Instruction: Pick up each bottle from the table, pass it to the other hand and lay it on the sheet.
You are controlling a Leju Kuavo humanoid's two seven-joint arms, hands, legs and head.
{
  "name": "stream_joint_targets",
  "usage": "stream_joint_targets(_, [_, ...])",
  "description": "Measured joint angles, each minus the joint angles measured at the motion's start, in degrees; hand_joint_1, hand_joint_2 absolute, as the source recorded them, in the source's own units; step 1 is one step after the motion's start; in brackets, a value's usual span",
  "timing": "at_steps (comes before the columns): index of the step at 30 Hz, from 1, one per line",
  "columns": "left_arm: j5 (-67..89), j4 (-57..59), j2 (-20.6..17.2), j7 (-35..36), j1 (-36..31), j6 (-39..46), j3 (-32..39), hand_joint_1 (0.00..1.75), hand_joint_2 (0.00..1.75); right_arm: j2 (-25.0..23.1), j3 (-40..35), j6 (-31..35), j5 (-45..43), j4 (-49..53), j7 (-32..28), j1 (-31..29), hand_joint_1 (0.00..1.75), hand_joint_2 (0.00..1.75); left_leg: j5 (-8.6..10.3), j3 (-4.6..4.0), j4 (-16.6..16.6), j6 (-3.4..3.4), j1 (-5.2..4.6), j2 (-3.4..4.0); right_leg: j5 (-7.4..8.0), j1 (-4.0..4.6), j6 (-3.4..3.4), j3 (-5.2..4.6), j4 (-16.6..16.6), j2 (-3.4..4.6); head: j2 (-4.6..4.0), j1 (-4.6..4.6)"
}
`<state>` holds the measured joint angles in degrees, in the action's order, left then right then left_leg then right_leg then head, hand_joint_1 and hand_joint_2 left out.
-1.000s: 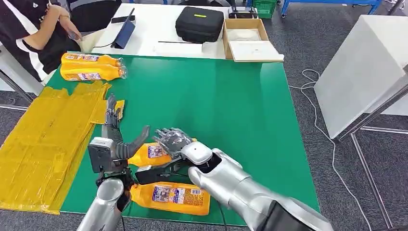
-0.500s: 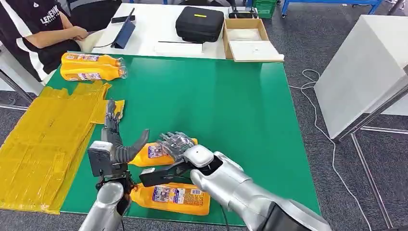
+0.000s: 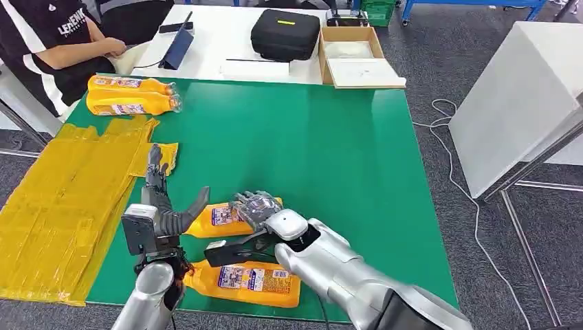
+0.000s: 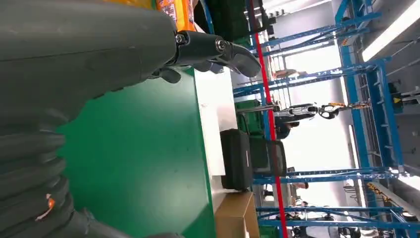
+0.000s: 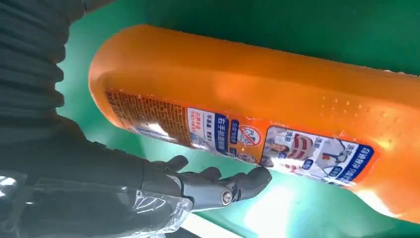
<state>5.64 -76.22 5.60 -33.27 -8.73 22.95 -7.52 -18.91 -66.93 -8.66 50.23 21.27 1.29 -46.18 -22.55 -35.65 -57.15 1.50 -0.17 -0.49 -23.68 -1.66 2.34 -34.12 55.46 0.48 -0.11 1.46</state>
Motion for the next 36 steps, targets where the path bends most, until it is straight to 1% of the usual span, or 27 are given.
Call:
stream_joint_targets(10, [-0.44, -0.63, -0.48, 0.17, 0.44, 0.0, 0.15, 0.0, 1.75, 0.02, 0.9, -0.94, -0.33, -0.83, 1.42, 0.03, 0.0, 1.75, 0.0, 0.0, 0.0, 0.0, 0.0, 0.0, 0.0, 0.0, 0.0, -0.01, 0.0, 0.0, 0.0, 0.0])
stream_joint_targets(26, [-0.79, -2.62, -1.07, 0.24, 1.96, 0.81, 1.03, 0.0, 1.75, 0.11, 2.16, -1.57, -1.01, -1.86, 1.62, 0.45, 0.0, 1.75, 0.0, 0.0, 0.0, 0.0, 0.0, 0.0, 0.0, 0.0, 0.0, 0.0, 0.0, 0.0, 0.0, 0.0])
stream_joint_targets(36, [-0.85, -3.23, -1.18, 0.26, 2.35, 0.92, 1.22, 0.0, 1.75, 0.04, 2.93, -3.17, -1.88, -2.01, 2.43, 0.49, 0.0, 1.75, 0.0, 0.01, 0.0, 0.0, 0.0, 0.0, 0.0, 0.0, 0.0, 0.01, 0.0, 0.0, 0.0, 0.0])
